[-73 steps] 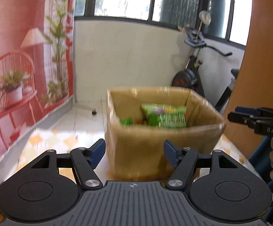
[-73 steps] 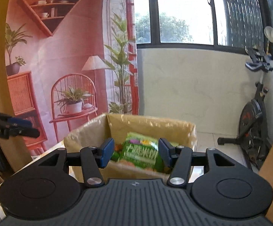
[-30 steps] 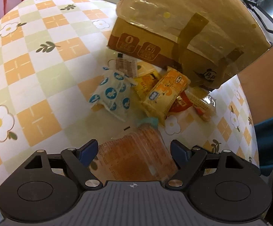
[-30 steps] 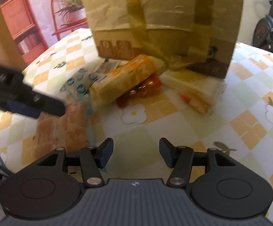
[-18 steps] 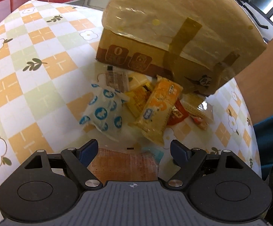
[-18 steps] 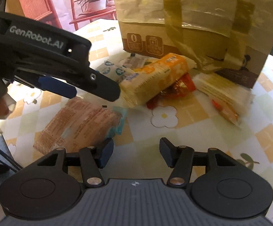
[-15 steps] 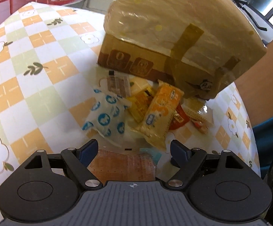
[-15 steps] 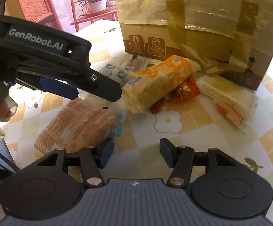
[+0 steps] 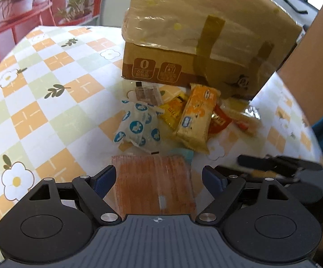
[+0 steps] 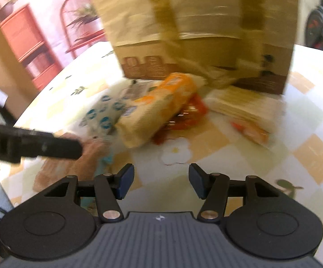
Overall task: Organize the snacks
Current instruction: 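Grasp the orange-brown bread package with the left tool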
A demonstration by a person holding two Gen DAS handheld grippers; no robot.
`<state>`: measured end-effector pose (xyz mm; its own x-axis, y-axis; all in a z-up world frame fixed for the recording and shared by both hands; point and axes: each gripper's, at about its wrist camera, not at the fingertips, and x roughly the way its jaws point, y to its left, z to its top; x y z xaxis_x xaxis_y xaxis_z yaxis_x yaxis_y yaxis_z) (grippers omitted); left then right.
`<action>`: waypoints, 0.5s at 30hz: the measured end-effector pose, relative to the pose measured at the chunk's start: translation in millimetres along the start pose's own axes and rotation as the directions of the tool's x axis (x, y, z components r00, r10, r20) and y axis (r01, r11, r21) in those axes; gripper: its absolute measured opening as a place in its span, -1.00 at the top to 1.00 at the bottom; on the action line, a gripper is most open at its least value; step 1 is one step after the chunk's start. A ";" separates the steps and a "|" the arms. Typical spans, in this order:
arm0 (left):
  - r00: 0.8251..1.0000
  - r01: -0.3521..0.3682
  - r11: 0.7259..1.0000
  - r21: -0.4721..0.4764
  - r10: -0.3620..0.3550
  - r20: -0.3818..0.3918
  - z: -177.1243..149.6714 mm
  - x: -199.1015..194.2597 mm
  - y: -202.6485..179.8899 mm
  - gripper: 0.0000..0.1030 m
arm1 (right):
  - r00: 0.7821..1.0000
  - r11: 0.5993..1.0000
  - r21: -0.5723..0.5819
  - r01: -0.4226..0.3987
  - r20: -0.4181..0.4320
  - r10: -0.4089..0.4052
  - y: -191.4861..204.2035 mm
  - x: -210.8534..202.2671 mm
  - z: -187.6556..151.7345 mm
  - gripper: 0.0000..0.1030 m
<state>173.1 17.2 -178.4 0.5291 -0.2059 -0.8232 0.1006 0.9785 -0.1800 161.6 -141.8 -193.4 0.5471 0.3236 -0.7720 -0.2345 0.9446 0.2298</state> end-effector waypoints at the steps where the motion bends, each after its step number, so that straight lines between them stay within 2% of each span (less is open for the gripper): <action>1: 1.000 -0.007 1.000 0.013 0.007 -0.004 -1.3 2.0 -1.6 -0.69 | 1.000 1.000 0.009 0.007 0.003 -0.007 -3.7 -1.6 -1.0 -0.13; 5: 0.999 -0.036 0.998 0.053 0.037 -0.015 -2.8 8.8 -6.3 -0.78 | 1.000 0.999 0.036 0.025 0.012 -0.025 -11.9 -6.4 -3.9 -0.13; 12: 0.992 -0.093 0.993 0.073 0.098 -0.074 -9.2 25.1 -9.1 -0.78 | 0.999 0.998 0.058 0.039 0.022 -0.040 -19.3 -9.7 -6.0 -0.13; 15: 0.994 -0.070 0.997 0.032 0.073 -0.085 -10.2 27.7 -2.0 -0.69 | 0.999 0.997 0.059 0.042 0.024 -0.043 -19.7 -9.4 -4.8 -0.13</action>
<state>179.0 9.5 -206.3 0.4619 -0.1343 -0.8767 0.0897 0.9905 -0.1044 157.3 -163.7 -193.6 0.5759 0.2836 -0.7668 -0.1638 0.9589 0.2317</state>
